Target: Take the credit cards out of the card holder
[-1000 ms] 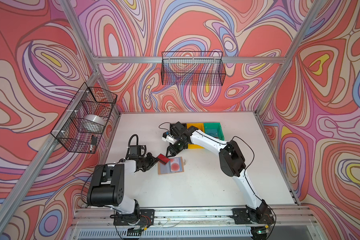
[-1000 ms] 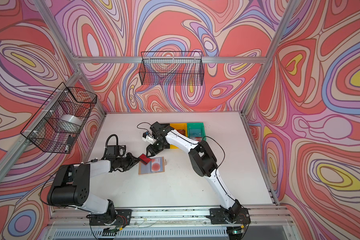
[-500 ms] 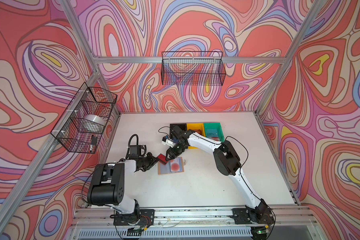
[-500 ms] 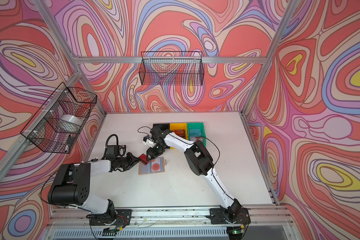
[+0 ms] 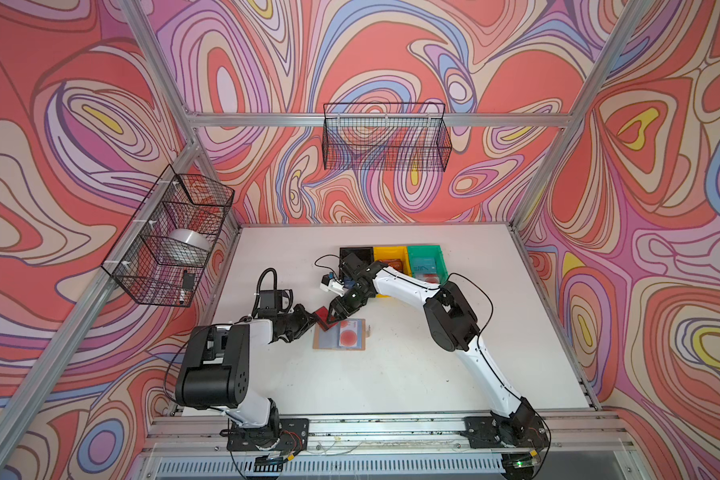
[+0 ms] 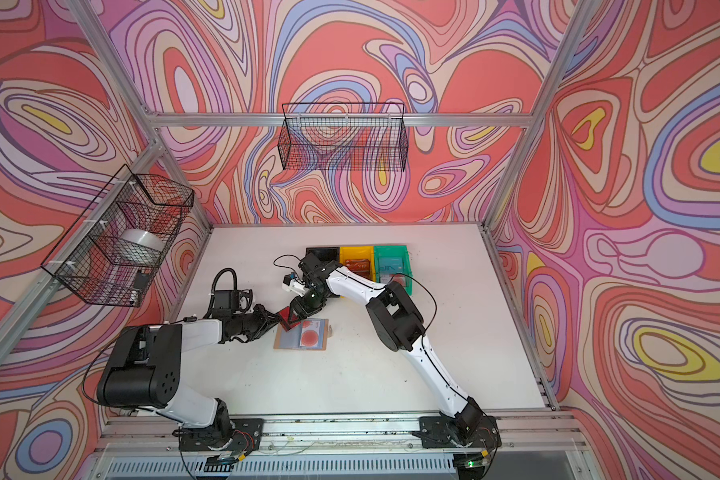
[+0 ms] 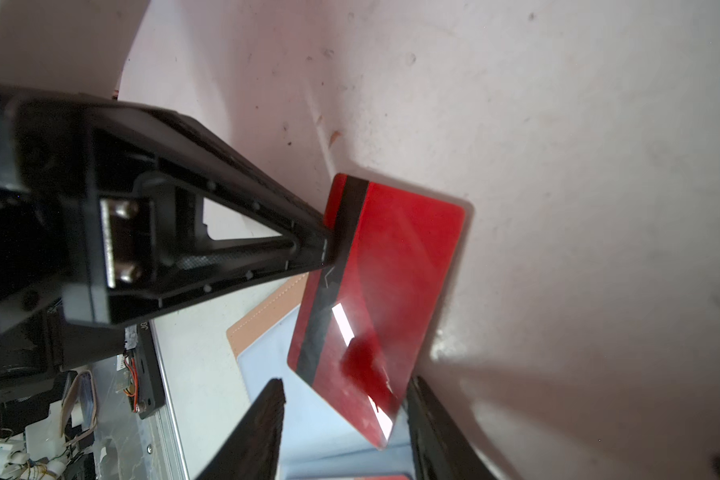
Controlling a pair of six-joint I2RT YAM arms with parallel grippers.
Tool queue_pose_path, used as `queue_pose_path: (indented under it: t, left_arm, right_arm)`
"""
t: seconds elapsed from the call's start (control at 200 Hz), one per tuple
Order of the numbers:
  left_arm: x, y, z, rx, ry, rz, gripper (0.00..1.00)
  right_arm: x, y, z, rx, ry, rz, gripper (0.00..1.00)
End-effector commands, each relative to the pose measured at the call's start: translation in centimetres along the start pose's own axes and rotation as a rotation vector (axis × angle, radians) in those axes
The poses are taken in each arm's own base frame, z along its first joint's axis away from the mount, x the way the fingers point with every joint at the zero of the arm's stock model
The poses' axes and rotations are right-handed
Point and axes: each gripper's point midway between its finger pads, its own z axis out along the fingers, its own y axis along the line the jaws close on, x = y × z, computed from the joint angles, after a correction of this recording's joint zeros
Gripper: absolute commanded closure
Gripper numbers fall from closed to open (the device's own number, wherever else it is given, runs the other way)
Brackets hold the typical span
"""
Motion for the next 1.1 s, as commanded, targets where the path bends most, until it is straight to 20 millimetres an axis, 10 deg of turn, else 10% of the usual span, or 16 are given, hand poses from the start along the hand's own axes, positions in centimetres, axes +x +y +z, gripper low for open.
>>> queue_pose_path:
  t: [0.0,1.092]
  left_arm:
    - [0.7,2.0,0.4,-0.065,0.018,-0.036,0.84]
    - [0.5,1.7,0.6,-0.041,0.010,-0.041,0.83]
  right_arm:
    - [0.2,0.3,1.3,-0.045,0.008,0.004,0.50]
    - [0.0,0.9,2.2,-0.126,0.001,-0.002,0.52]
